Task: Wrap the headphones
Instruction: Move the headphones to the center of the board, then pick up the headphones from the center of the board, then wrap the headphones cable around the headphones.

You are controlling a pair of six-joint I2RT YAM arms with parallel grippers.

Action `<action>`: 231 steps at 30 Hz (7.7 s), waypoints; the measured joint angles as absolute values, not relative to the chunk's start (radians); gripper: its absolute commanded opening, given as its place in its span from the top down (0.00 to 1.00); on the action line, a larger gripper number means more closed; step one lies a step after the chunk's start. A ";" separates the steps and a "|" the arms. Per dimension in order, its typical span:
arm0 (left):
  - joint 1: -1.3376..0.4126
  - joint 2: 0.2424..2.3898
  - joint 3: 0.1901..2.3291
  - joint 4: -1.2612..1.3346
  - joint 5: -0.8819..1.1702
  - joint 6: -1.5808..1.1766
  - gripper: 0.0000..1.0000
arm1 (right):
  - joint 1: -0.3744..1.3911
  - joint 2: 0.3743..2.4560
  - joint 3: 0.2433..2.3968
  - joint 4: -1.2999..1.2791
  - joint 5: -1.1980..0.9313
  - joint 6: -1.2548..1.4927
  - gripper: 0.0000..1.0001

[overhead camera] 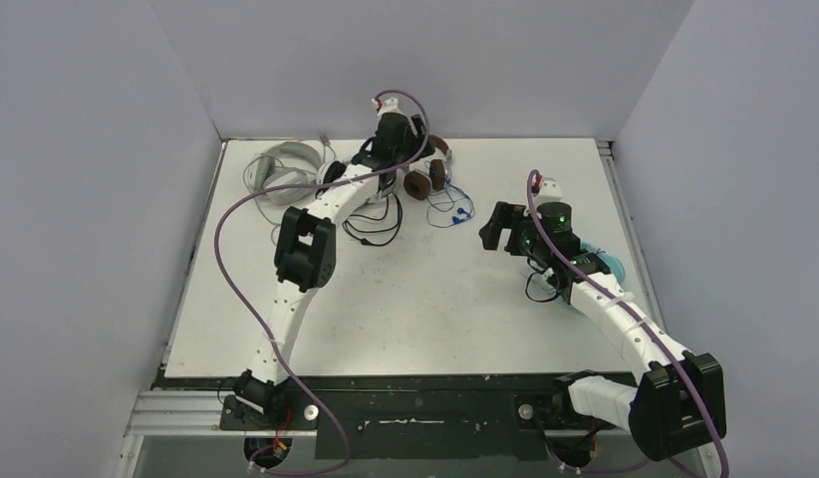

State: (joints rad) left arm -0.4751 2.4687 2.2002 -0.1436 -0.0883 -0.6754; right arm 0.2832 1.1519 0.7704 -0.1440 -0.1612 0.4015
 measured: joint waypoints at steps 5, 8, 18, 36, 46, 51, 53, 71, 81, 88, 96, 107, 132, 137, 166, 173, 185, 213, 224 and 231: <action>-0.471 2.597 2.387 -0.155 -0.091 -0.669 0.33 | 0.283 1.151 0.770 -0.132 -0.157 0.398 0.00; -0.468 2.636 2.408 -0.167 -0.092 -0.673 0.35 | 0.283 1.151 0.770 -0.126 -0.154 0.396 0.00; -0.452 2.692 2.399 -0.202 0.109 -0.722 0.43 | 0.283 1.148 0.770 -0.127 -0.149 0.395 0.00; -0.994 1.826 1.197 -0.014 0.023 -0.928 0.35 | 0.282 1.060 0.770 -0.249 -0.099 0.424 0.00; -0.829 1.569 1.169 -0.129 -0.182 -0.833 0.03 | 0.287 1.074 0.768 -0.293 -0.167 0.419 0.02; -0.858 1.497 1.063 -0.289 -0.276 -0.830 0.03 | 0.300 1.074 0.760 -0.295 -0.188 0.409 0.02; -0.863 1.466 0.983 -0.304 -0.287 -0.828 0.03 | 0.303 1.074 0.755 -0.295 -0.192 0.405 0.02; -1.007 1.802 1.088 -0.441 -0.476 -0.835 0.27 | 0.329 0.959 0.687 -0.290 -0.191 0.416 0.03; -1.013 1.808 1.093 -0.465 -0.545 -0.849 0.82 | 0.334 0.837 0.686 -0.339 -0.172 0.416 0.01; -0.977 1.575 1.073 -0.540 -0.644 -0.772 0.94 | 0.335 0.799 0.670 -0.351 -0.215 0.419 0.00; -0.906 1.194 1.091 -0.564 -0.718 -0.594 0.95 | 0.335 0.789 0.673 -0.326 -0.284 0.417 0.00; -0.881 0.937 1.236 -0.567 -0.718 -0.466 0.96 | 0.336 0.762 0.657 -0.103 -0.522 0.383 0.00; -0.654 1.206 1.792 -0.731 -0.379 -0.491 0.99 | 0.413 0.940 0.569 0.049 -0.257 0.450 0.32; -0.539 1.195 1.822 -0.731 -0.474 -0.482 0.99 | 0.388 0.917 0.569 -0.105 0.096 0.574 0.30; -0.521 1.032 1.582 -0.603 -0.605 -0.405 0.98 | 0.656 1.019 0.524 0.137 -0.393 0.308 0.14; -0.521 1.046 1.686 -0.631 -0.558 -0.406 0.98 | 0.761 1.179 0.565 0.244 -0.339 0.207 0.14; -0.521 1.101 1.950 -0.632 -0.482 -0.411 0.98 | 0.761 1.317 0.620 0.449 -0.294 0.208 0.17; -0.521 1.237 2.282 -0.614 -0.487 -0.392 0.99 | 0.596 1.483 0.619 0.744 -0.207 0.301 0.00; -0.542 1.213 2.265 -0.586 -0.546 -0.350 0.99 | 0.529 1.391 0.552 0.688 -0.028 0.355 0.00; -0.588 1.192 2.221 -0.585 -0.589 -0.324 0.99 | 0.488 1.389 0.551 0.655 0.010 0.361 0.00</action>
State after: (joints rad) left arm -0.5880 1.1919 2.2211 -0.5846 -0.5892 -0.3237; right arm 0.4885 1.3891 0.5510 0.6552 0.0101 0.3607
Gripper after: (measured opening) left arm 0.094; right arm 0.999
